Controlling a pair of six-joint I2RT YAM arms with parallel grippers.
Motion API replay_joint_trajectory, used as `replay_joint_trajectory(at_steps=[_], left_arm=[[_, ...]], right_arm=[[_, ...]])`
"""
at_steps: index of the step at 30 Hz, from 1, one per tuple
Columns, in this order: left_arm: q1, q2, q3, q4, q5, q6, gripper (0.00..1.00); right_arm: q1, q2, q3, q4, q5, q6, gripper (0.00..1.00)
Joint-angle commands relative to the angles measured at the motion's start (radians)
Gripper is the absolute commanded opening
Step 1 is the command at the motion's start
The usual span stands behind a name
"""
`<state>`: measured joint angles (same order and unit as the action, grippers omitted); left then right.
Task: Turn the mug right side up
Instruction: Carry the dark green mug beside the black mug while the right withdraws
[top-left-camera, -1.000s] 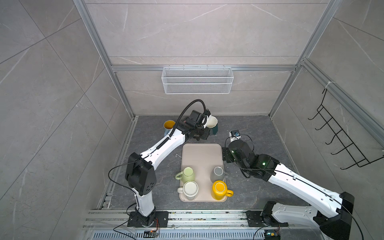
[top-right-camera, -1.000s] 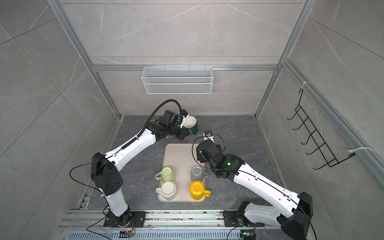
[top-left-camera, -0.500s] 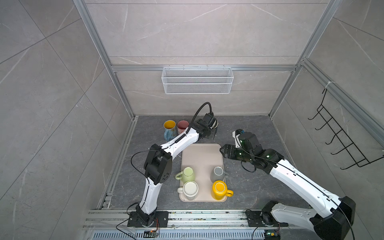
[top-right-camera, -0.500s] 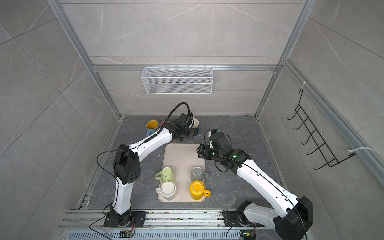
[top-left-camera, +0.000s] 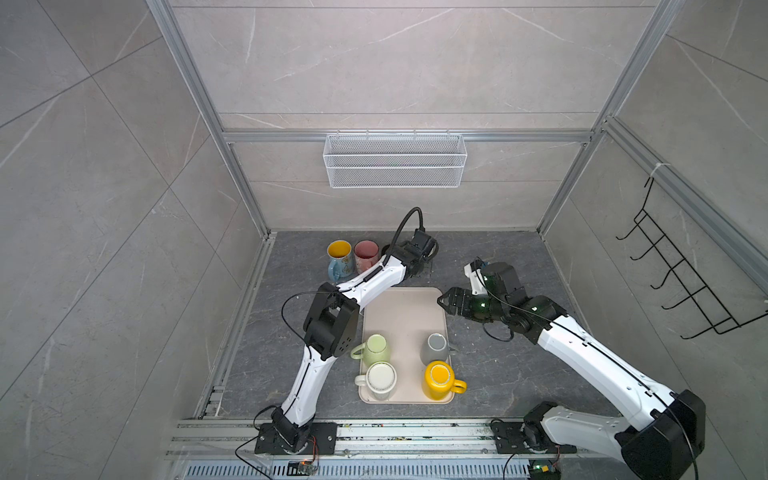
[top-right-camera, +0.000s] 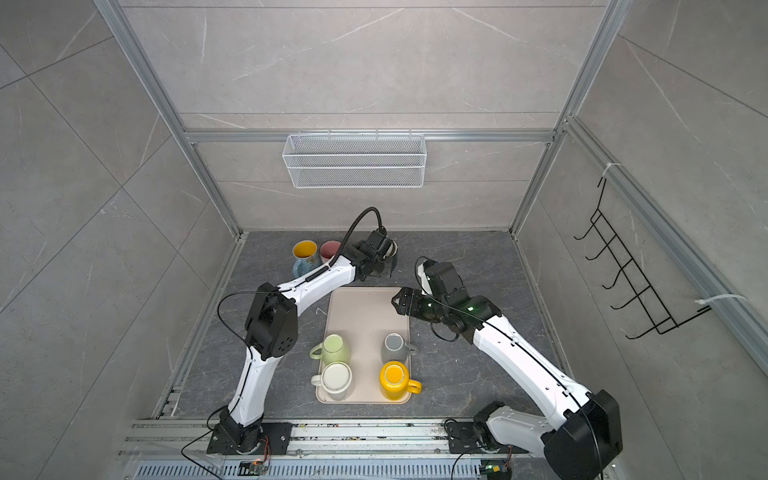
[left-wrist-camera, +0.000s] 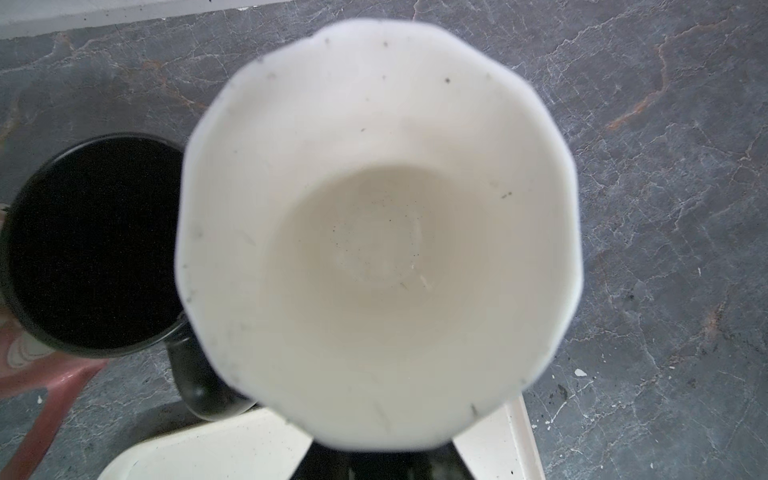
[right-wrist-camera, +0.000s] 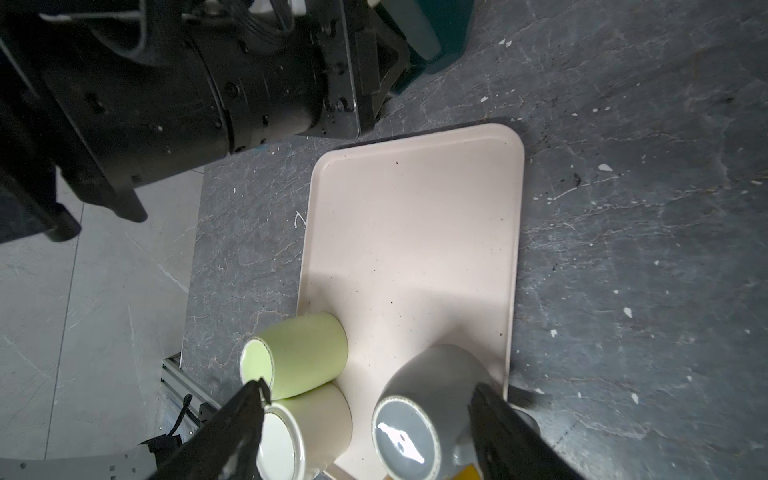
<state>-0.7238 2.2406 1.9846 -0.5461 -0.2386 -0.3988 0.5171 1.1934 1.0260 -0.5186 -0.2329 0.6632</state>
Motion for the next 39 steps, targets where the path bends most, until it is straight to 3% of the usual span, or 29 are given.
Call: replay_joint_trajectory(at_steps=[1,39], left_arm=[[0.007,0.008,0.098,0.086,-0.046,-0.025,0.0],[0.041,0.116,0.119,0.027,0.0,-0.098,0.0]], right_arm=[[-0.015,0.017,-0.017,0.022,-0.031,0.019,0.8],[-0.04,0.087,-0.018,0.03,-0.089,0.031,0.83]])
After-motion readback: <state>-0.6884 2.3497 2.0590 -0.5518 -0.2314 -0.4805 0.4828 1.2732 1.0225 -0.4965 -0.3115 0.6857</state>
